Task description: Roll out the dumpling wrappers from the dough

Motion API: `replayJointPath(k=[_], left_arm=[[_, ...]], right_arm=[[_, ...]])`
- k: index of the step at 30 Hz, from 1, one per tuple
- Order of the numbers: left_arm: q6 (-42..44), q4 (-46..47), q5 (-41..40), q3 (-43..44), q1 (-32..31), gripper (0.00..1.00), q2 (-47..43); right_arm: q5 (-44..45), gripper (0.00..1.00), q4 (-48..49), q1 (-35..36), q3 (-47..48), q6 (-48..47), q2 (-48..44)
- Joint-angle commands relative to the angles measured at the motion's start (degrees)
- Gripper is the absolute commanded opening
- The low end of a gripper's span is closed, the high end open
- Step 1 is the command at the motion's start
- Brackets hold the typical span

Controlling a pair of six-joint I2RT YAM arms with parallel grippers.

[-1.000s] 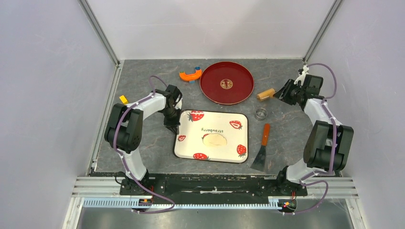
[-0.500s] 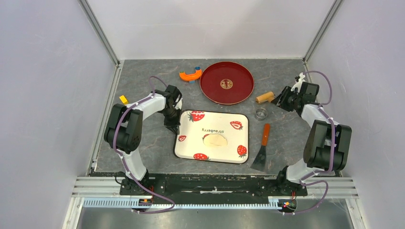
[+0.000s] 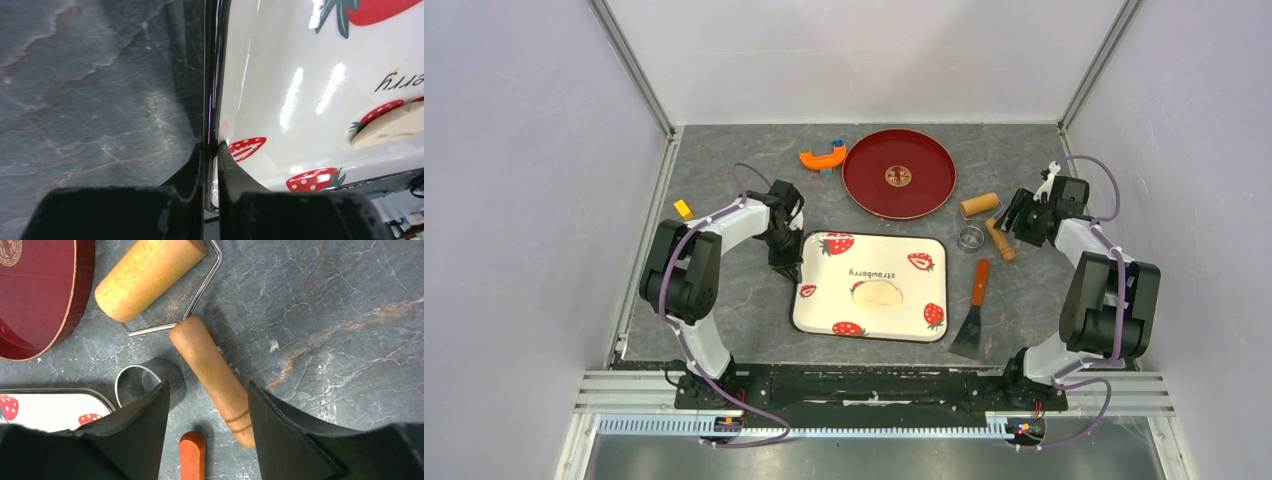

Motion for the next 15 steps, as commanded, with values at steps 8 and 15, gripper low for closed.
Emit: replayJointPath(k=[8, 15], left_arm=[[-8.4, 5.8, 4.3, -4.2, -1.0, 0.02, -1.2], [-9.6, 6.4, 4.5, -5.1, -0.9, 0.02, -1.8]], right_arm=[[1.1, 0.72, -2.7, -0.1, 3.3, -1.6, -3.7], [-1.2, 0.98, -3.1, 0.3, 2.7, -1.4, -4.9]])
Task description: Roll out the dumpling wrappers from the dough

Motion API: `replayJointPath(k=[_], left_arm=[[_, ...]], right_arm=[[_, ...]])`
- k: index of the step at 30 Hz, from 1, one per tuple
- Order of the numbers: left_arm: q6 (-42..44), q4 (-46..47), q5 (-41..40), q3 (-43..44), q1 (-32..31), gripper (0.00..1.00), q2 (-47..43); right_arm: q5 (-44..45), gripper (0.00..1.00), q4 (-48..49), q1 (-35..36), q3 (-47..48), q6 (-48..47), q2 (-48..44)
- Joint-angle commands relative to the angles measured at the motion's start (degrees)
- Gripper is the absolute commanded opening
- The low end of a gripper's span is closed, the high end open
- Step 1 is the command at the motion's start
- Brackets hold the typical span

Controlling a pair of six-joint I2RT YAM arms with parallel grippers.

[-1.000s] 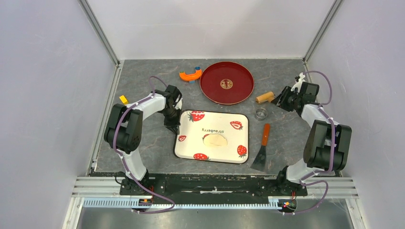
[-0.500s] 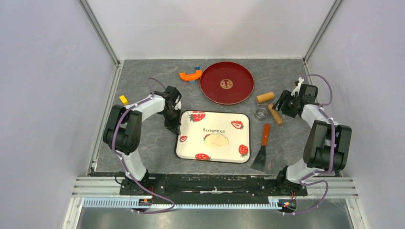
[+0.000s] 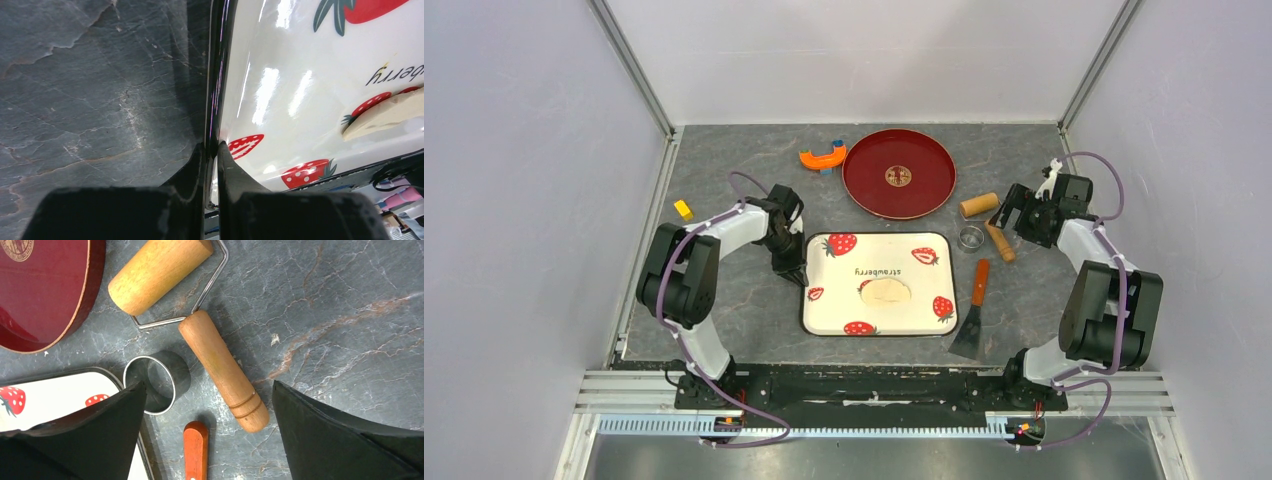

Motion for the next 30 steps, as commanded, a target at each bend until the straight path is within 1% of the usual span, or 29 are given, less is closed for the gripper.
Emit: replayJointPath(k=[1, 2, 5, 10, 12, 15, 23, 30], left_arm=[[-3.3, 3.4, -0.4, -2.0, -0.4, 0.02, -0.3], [-3.6, 3.5, -0.4, -2.2, -0.4, 0.02, -0.5], [-4.0, 3.8, -0.4, -2.7, -0.3, 0.02, -0.9], [-4.3, 4.6, 0.2, -3.7, 0.1, 0.02, -1.3], [-4.3, 4.8, 0.2, -4.1, 0.2, 0.02, -1.4], [-4.4, 5.2, 0.4, -4.6, 0.2, 0.02, -1.5], [-3.9, 5.3, 0.6, -5.0, 0.4, 0.02, -1.4], [-3.9, 5.6, 0.8, -5.2, 0.4, 0.02, -1.4]], right_arm=[[-2.2, 0.98, 0.3, 0.4, 1.7, -0.6, -2.4], [-2.6, 0.98, 0.2, 0.5, 1.7, -0.6, -2.5], [-4.1, 0.91, 0.1, 0.9, 1.6, -0.3, -2.4], [-4.7, 0.85, -1.2, 2.2, 2.2, -0.4, -1.8], [-4.7, 0.79, -1.8, 3.1, 2.5, -0.6, -1.4], [-4.3, 0.72, -2.7, 4.7, 3.1, -1.0, -0.7], [-1.6, 0.43, -4.1, 7.5, 3.8, -0.9, 2.8], [1.2, 0.31, -5.2, 8.5, 4.3, -1.6, 5.4]])
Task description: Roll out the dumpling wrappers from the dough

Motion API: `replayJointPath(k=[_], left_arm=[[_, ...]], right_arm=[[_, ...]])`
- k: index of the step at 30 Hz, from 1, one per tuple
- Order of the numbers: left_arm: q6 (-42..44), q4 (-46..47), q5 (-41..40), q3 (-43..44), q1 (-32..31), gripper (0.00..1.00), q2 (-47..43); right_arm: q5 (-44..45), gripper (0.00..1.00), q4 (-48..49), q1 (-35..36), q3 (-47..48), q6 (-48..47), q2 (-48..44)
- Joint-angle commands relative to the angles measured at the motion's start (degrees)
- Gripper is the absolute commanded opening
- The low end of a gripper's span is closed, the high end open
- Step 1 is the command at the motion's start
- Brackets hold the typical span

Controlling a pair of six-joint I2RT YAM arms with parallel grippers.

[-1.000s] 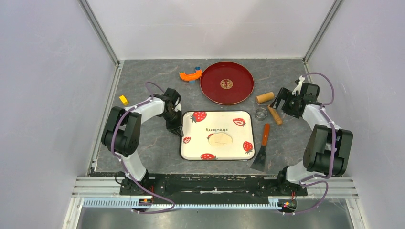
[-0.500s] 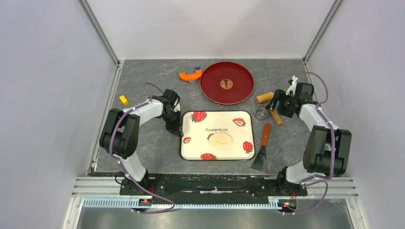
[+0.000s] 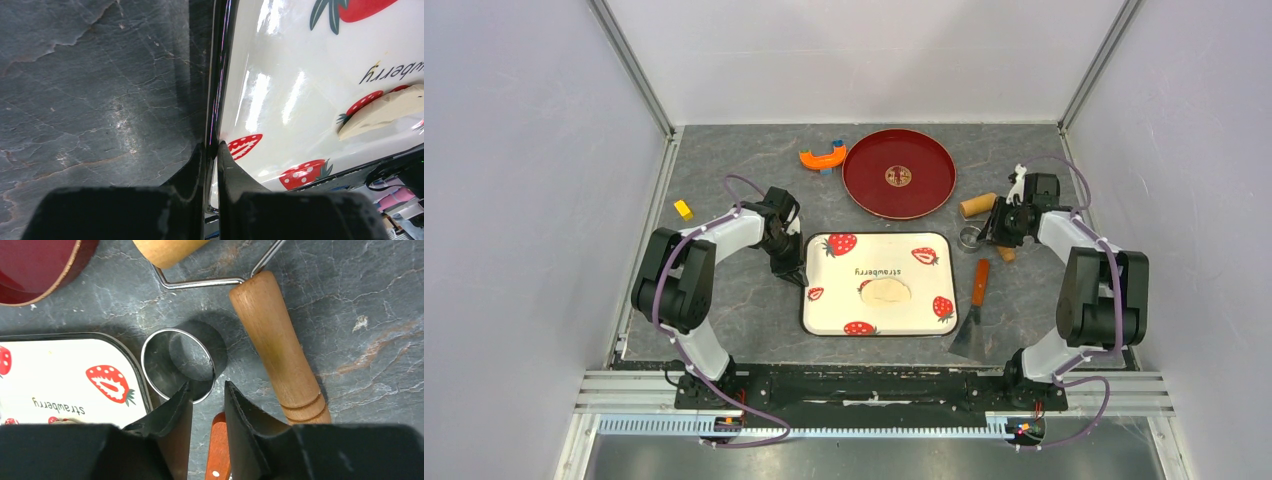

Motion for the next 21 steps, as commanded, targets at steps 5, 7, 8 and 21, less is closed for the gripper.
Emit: replayJointPath(k=[5, 7, 8, 21], left_arm=[[-3.1, 2.2, -0.3, -2.1, -0.4, 0.02, 0.8], [-3.2, 2.3, -0.3, -2.1, -0.5, 0.02, 0.8], [-3.2, 2.3, -0.3, -2.0, -0.4, 0.02, 0.9], [-3.2, 2.5, 0.1, -1.8, -0.4, 0.02, 1.1]], right_arm=[[2.2, 0.23, -0.5, 1.1, 2.5, -0.9, 2.5], [2.2, 0.21, -0.5, 1.2, 2.6, -0.9, 2.8], [2.2, 0.19, -0.5, 1.2, 2.7, -0.9, 2.9], [2.4, 0.00, -2.0, 1.3, 5.3, -1.4, 2.7]])
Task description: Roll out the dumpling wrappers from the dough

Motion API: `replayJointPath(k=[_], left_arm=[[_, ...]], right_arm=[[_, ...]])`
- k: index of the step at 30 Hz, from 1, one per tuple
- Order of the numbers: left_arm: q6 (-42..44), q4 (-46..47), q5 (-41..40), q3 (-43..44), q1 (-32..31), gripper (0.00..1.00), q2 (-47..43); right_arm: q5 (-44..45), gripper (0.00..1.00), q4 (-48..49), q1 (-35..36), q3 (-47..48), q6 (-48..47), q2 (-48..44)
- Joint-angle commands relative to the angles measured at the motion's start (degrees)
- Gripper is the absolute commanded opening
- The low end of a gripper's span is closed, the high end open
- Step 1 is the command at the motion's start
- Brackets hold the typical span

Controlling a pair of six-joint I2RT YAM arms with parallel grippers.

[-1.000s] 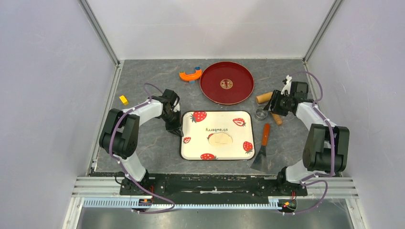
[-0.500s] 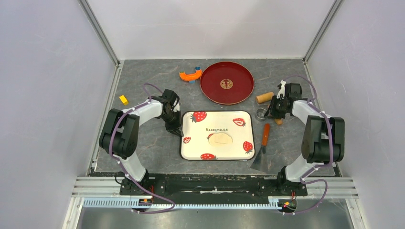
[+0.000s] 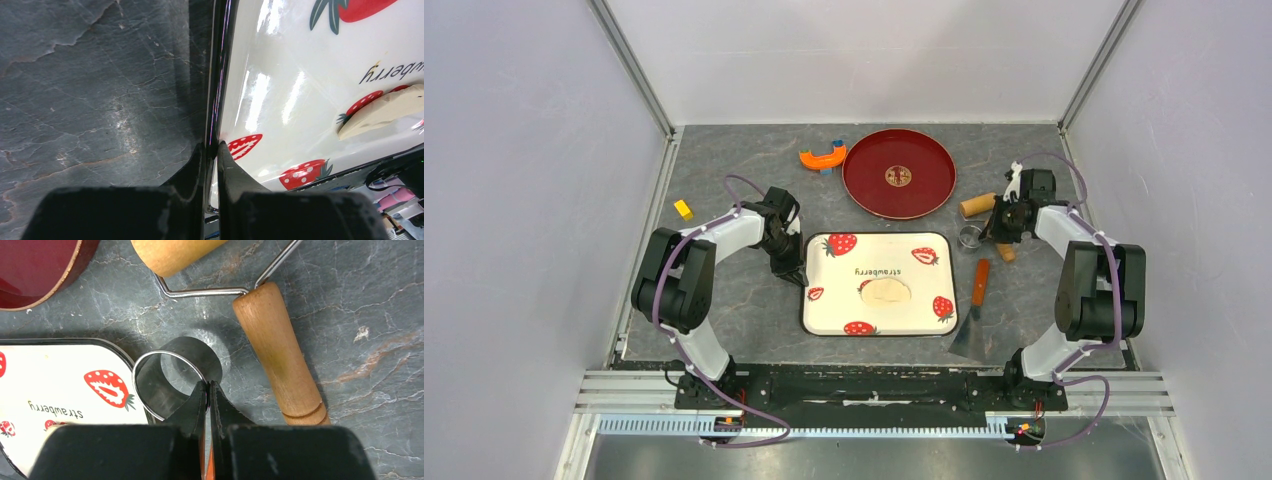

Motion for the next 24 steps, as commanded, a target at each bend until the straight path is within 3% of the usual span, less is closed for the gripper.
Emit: replayJointPath(k=[1, 17, 24], left_arm=[[-3.1, 2.3, 0.1, -1.7, -0.4, 0.02, 1.2], [-3.2, 2.7, 0.5, -1.6, -0.5, 0.02, 1.2], [-3.3, 2.8, 0.7, -1.8, -0.5, 0.02, 1.1]], right_arm=[[0.7, 0.00, -0.8, 0.2, 3.6, -0.9, -0.1], [0.4, 0.00, -4.6, 0.7, 9.6, -2.0, -0.2], [-0.1, 0.00, -5.2, 4.1, 9.9, -1.9, 0.0]])
